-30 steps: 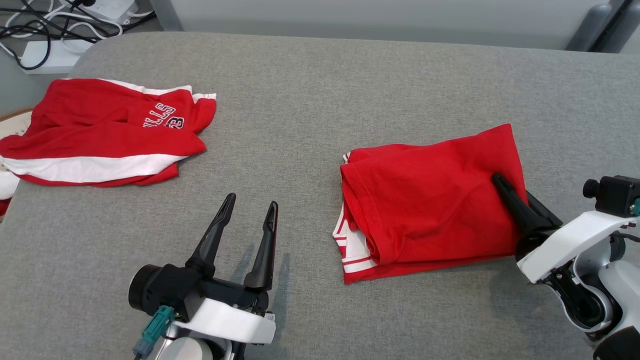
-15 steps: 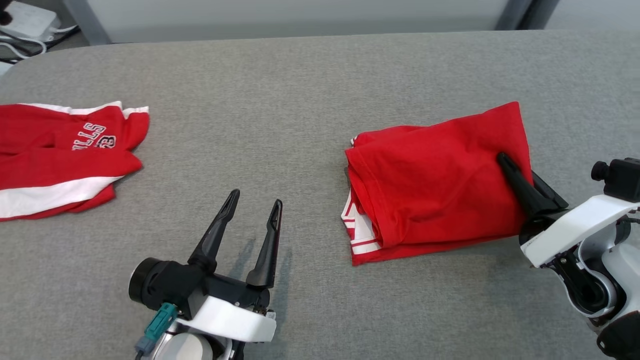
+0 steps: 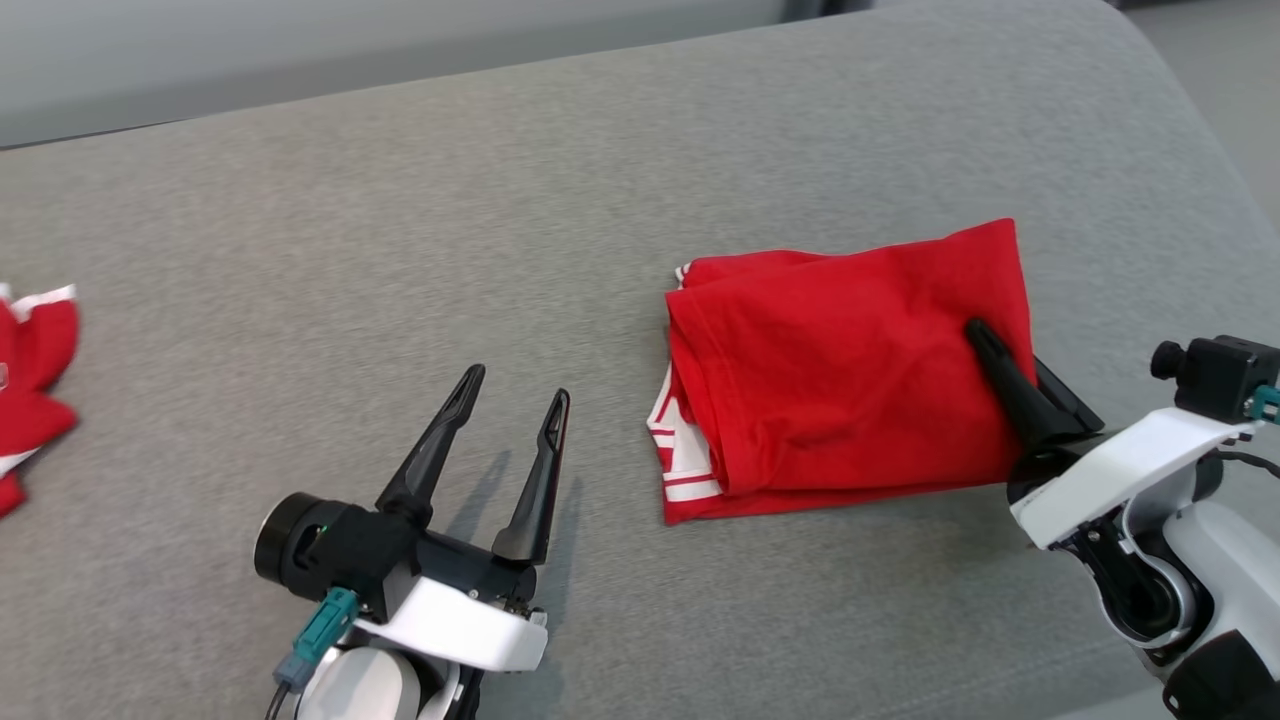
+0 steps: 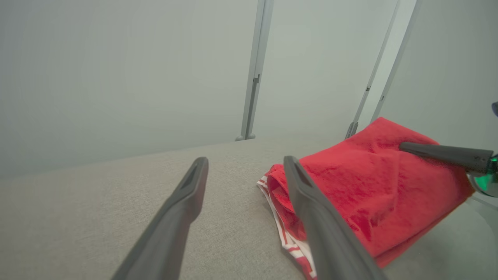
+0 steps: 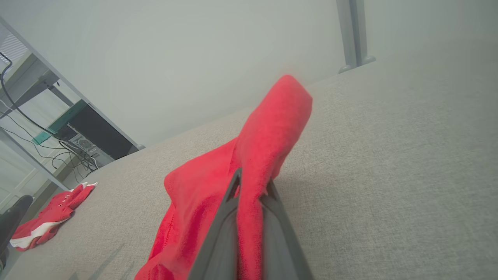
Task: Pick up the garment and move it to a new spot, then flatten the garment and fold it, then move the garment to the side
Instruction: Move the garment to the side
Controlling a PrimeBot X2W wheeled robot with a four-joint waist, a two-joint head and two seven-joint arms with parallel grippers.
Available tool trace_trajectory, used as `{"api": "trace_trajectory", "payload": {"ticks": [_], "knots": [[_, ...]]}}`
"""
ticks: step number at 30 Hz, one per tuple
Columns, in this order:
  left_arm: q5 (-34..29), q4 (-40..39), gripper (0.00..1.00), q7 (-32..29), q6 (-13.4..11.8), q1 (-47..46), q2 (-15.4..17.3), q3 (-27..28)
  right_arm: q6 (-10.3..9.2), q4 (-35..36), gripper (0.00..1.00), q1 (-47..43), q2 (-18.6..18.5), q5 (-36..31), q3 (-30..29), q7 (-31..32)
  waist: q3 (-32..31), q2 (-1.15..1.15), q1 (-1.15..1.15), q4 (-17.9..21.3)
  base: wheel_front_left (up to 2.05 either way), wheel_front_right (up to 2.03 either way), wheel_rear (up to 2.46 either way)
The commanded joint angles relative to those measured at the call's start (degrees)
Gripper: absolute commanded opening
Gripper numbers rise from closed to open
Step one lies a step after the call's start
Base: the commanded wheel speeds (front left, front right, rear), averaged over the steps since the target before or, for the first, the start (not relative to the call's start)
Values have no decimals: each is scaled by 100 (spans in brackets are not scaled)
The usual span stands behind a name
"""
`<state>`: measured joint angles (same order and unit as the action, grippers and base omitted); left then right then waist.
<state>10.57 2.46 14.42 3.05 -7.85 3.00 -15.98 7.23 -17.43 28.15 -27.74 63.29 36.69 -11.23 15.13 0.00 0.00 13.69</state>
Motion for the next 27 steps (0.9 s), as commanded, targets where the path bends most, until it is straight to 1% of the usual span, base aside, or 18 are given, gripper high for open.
{"api": "trace_trajectory", "payload": {"ticks": [1, 8, 13, 19, 20, 22, 27], "knots": [[-62, -124, 100, 58, 39, -293, 33, 178, 25, 100, 0, 109, -83, 55, 72, -120, 65, 0, 0, 310, 0, 0, 0], [-126, -89, 100, 58, 72, -346, 89, 158, 25, 10, 0, 213, -56, 164, 228, -243, 183, 0, 0, 744, 0, 0, 0], [-170, -90, 100, 55, 93, -437, 135, 98, 25, -131, 0, 476, -152, 163, 297, -293, 384, 0, 0, 822, 0, 0, 0], [-250, -222, 100, -69, 126, -613, 219, -18, 25, -582, 0, 1417, -434, -237, 571, -298, 794, 0, 0, 659, 0, 0, 0], [-250, -222, 100, -69, 126, -613, 219, -18, 25, -582, 0, 1417, -434, -237, 571, -298, 794, 0, 0, 659, 0, 0, 0], [-279, -311, 100, -114, 132, -678, 243, -50, 25, -779, 0, 1807, -539, -394, 671, -297, 963, 0, 0, 556, 0, 0, 0], [-501, -810, 100, -205, 102, -860, 316, -192, 25, -1314, 0, 2713, -709, -710, 813, -333, 1398, 0, 0, 293, 0, 0, 0]]}}
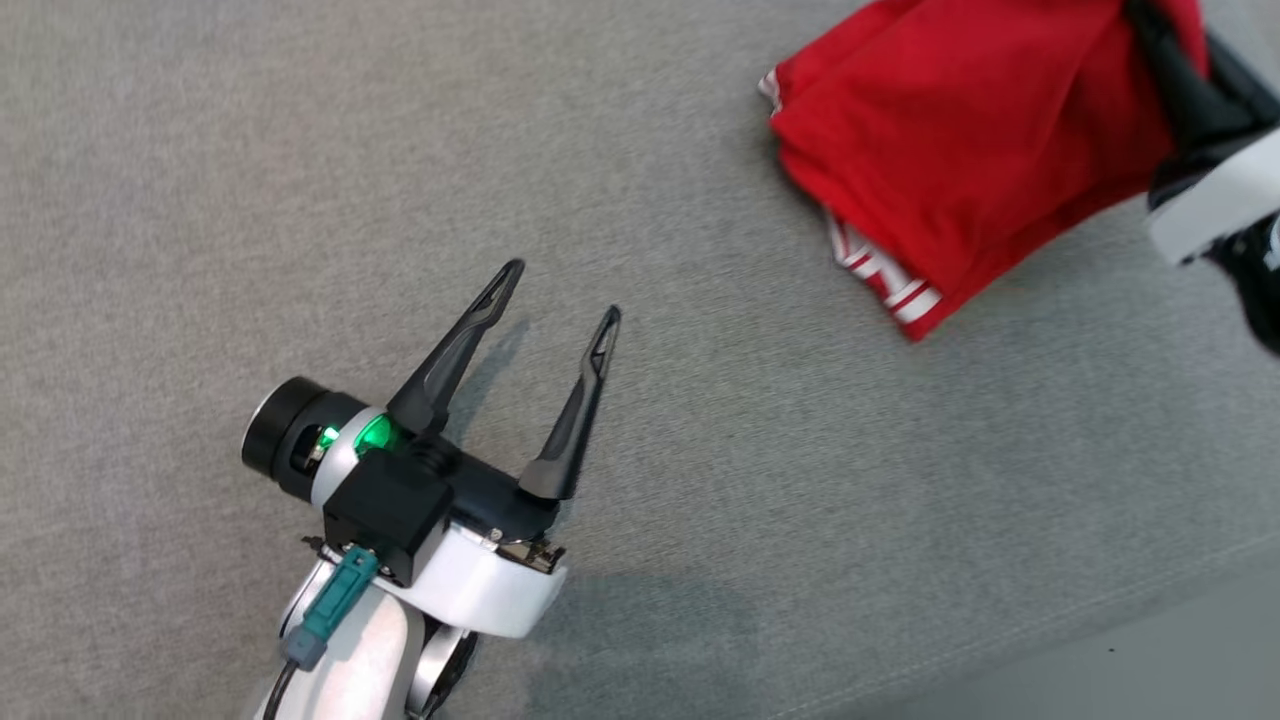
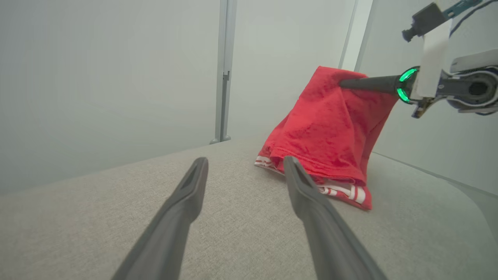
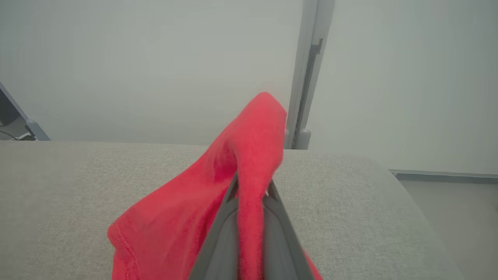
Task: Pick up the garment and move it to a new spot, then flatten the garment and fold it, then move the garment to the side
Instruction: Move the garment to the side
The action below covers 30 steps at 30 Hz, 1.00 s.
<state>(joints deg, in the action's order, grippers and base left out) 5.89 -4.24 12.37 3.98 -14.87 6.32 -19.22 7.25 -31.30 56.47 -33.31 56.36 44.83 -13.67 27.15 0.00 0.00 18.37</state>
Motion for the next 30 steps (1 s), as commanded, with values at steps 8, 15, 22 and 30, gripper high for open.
{"api": "trace_trajectory", "payload": {"ticks": [8, 15, 22, 30], "knots": [[-304, -1402, 100, -476, 21, -446, 27, -160, 24, -1101, 0, 919, -286, -162, -201, -129, 691, 0, 0, -596, 0, 0, 0], [-415, -2118, 100, -983, 15, -543, 70, -276, 24, -1844, 0, 1250, -421, -507, -1007, -131, 880, 0, 0, -729, 0, 0, 0], [-445, -2495, 100, -1312, -2, -558, 162, -260, 24, -2656, 0, 1620, -638, -1369, -2065, -132, 1116, 0, 0, -810, 0, 0, 0], [-436, -2698, 100, -1477, -29, -517, 230, -257, 24, -3021, 0, 1719, -434, -2342, -2567, -132, 1356, 0, 0, -822, 0, 0, 0]]}}
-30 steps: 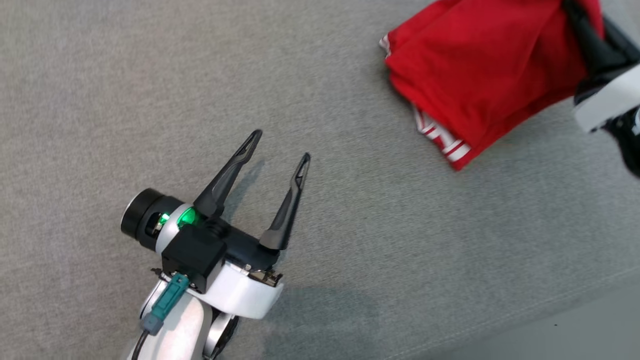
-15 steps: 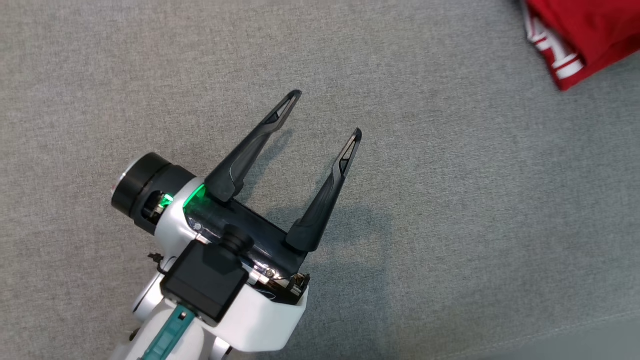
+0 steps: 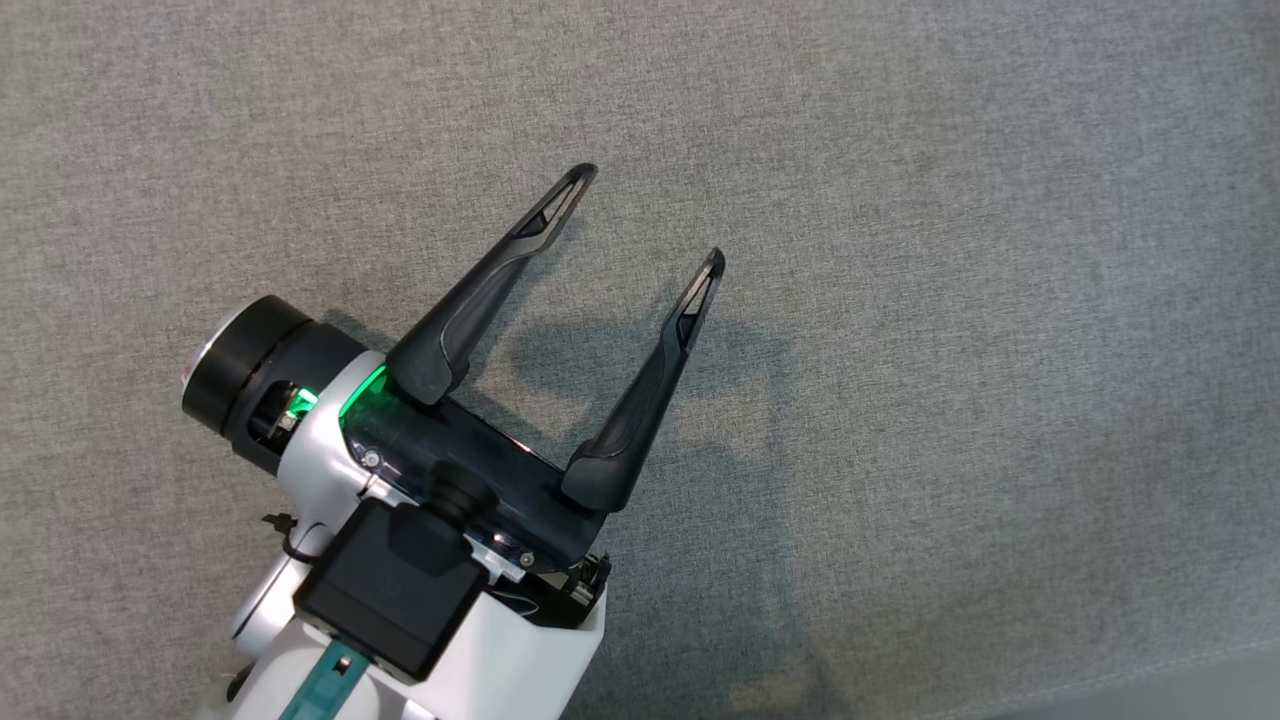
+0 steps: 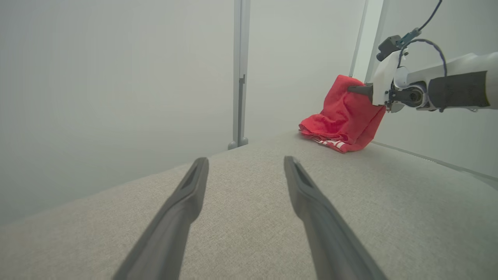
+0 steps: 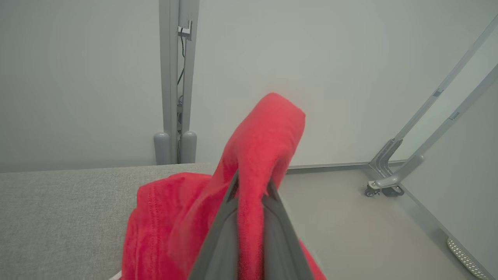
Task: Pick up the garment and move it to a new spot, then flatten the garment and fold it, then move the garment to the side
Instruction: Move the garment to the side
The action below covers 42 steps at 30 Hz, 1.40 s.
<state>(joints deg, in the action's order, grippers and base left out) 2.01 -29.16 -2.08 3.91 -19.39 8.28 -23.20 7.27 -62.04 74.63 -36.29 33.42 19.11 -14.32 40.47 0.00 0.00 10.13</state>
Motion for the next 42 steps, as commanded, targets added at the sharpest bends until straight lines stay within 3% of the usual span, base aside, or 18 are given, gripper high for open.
{"api": "trace_trajectory", "payload": {"ticks": [1, 7, 8, 9, 10, 11, 12, 18, 27, 34, 42], "knots": [[-48, -213, 100, -38, -22, -68, 40, 137, 22, -4, 0, -90, -98, -137, -35, -67, 46, 0, 0, 6, 0, 0, 0], [18, -270, 100, -61, -34, -87, 20, 122, 22, -394, 0, 7, -87, -703, -288, -67, 145, 0, 0, 1, 0, 0, 0], [26, -277, 100, -64, -38, -95, 21, 125, 22, -513, 2, 42, -88, -823, -367, -67, 161, 0, 0, 2, 0, 0, 0], [29, -281, 100, -66, -41, -99, 26, 128, 22, -654, 11, 78, -76, -933, -451, -67, 175, 0, 0, 6, 0, 0, 0], [37, -287, 100, -68, -44, -99, 26, 128, 22, -743, 28, 123, -61, -1041, -535, -67, 188, 0, 0, 11, 0, 0, 0], [41, -293, 100, -66, -48, -100, 26, 125, 22, -799, 56, 164, -51, -1138, -642, -67, 198, 0, 0, 17, 0, 0, 0], [44, -297, 100, -65, -51, -100, 28, 121, 22, -855, 100, 189, -48, -1242, -754, -67, 205, 0, 0, 22, 0, 0, 0], [69, -319, 100, -61, -73, -99, 40, 113, 22, -1018, 100, 214, -63, -2005, -1449, -68, 200, 0, 0, 64, 0, 0, 0], [154, -256, 100, -14, -109, -64, 31, 91, 22, -788, 100, -70, 507, -2746, -2365, -68, 61, 0, 0, 90, 0, 0, 0], [254, -103, 100, 172, -204, -6, -29, 130, 22, 95, 100, -635, 1088, -2945, -2760, -68, -206, 0, 0, 11, 0, 0, 0], [494, 294, 100, 476, -402, 163, -142, 300, 22, 1338, 100, -1518, 1528, -2777, -2657, -68, -720, 0, 0, -182, 0, 0, 0]]}}
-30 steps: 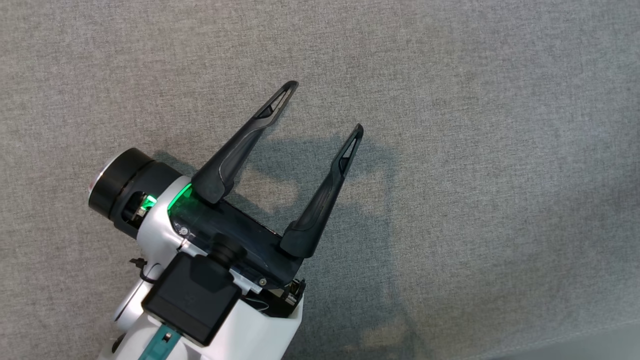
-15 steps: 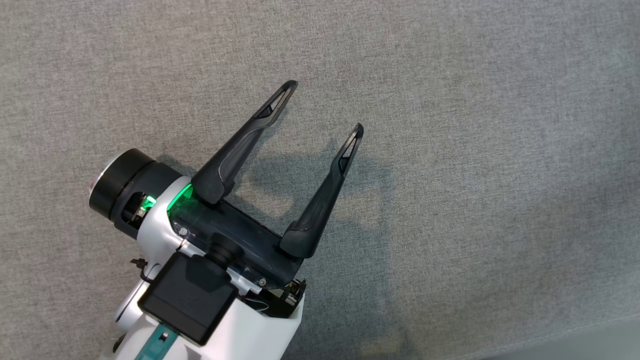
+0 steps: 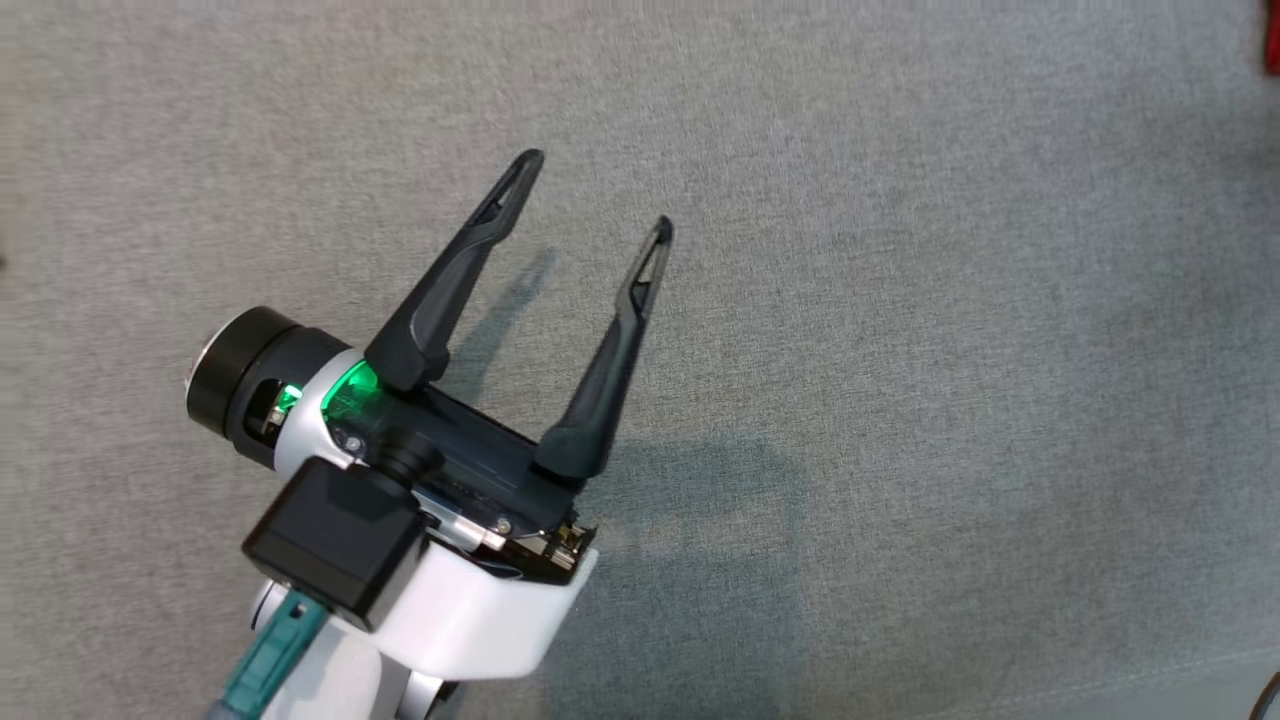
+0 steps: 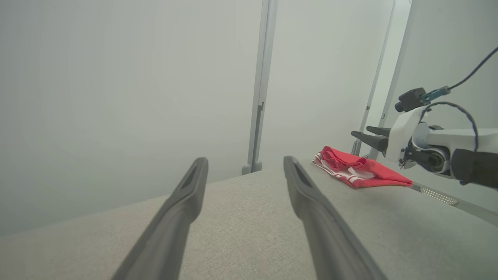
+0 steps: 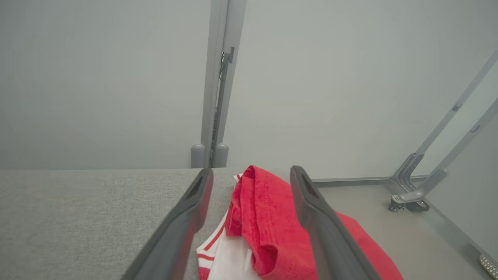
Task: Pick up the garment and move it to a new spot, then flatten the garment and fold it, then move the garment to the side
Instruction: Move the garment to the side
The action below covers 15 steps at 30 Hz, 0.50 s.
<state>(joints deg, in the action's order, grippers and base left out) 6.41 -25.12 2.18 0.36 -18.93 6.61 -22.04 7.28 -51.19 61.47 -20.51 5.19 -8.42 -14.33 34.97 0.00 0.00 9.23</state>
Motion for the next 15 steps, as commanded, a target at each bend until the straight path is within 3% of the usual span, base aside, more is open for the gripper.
{"api": "trace_trajectory", "payload": {"ticks": [1, 15], "knots": [[85, -44, 100, 91, -73, 142, 15, 212, 21, 415, 100, -311, -13, 107, 148, -67, -249, 0, 0, -123, 0, 0, 0], [645, 873, 100, 653, -301, 603, -75, 630, 21, 1832, 100, -1715, 102, 618, 893, -67, -1428, 0, 0, -559, 0, 0, 0]]}}
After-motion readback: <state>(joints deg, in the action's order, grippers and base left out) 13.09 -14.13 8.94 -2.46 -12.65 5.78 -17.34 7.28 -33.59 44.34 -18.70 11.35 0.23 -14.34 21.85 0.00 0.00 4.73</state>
